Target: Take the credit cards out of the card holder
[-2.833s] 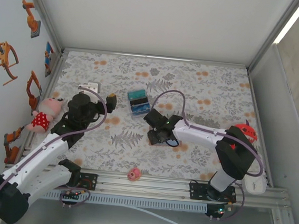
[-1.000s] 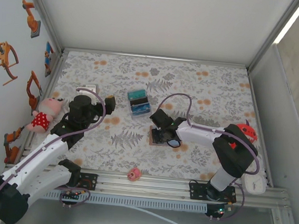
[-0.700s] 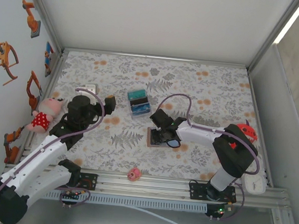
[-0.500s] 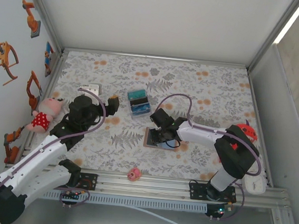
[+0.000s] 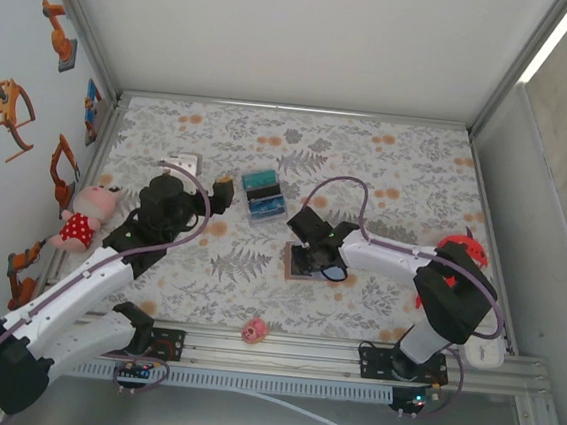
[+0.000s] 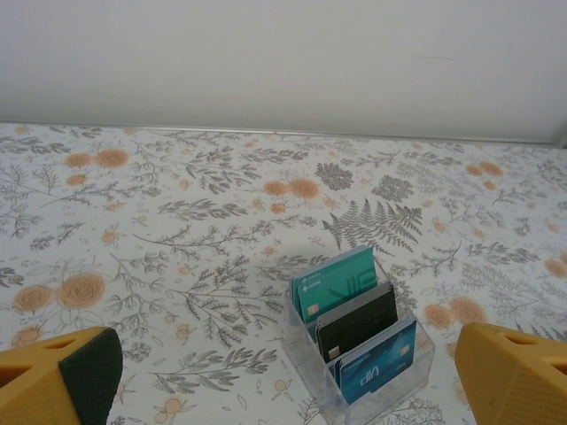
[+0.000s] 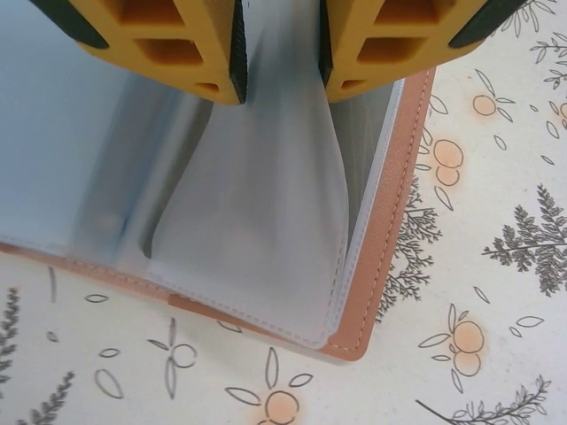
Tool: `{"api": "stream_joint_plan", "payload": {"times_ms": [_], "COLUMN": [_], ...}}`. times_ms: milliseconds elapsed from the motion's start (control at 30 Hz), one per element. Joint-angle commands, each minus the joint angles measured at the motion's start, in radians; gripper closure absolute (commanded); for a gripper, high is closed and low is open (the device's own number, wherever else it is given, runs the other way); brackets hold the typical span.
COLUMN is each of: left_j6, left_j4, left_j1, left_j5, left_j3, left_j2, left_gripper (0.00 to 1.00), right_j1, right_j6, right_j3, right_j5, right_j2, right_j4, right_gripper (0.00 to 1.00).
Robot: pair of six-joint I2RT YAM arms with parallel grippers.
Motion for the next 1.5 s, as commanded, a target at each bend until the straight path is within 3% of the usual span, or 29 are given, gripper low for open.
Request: {"api": "stream_joint_plan", "payload": {"times_ms": [0, 467, 833, 1300, 1467], "left_j6": [0.02, 0.03, 0.065, 0.152, 0.269], "left_j4": [0.03, 0.045, 0.061, 0.083, 0.141], "left_j1": [-0.006, -0.017, -0.051, -0.167, -0.25], "left_j5": [-0.008, -0.013, -0.032, -0.11, -0.205], "left_j3": [0.034, 0.04, 0.048, 0.037, 0.0], "left_j2": [0.007, 0.015, 0.034, 0.118, 0.179], "left_gripper": [0.03, 0.03, 0.03, 0.03, 0.03], "right_j1": [0.001, -0.015, -0.112, -0.204, -0.234], "right_j6": [0.0, 0.006, 0.015, 0.023, 0.019], "right_j3": [0.023, 0.01, -0.071, -0.184, -0.189], "right_j5": [0.071, 0.166, 0.154, 0.117, 0.119], "right_j2": [-0.035, -0.081, -0.147, -0.164, -0.172], "right_j4": [-0.052, -0.104, -0.099, -0.033, -0.036], "right_gripper": [0.73, 0.69, 0.68, 0.65, 0.66]}}
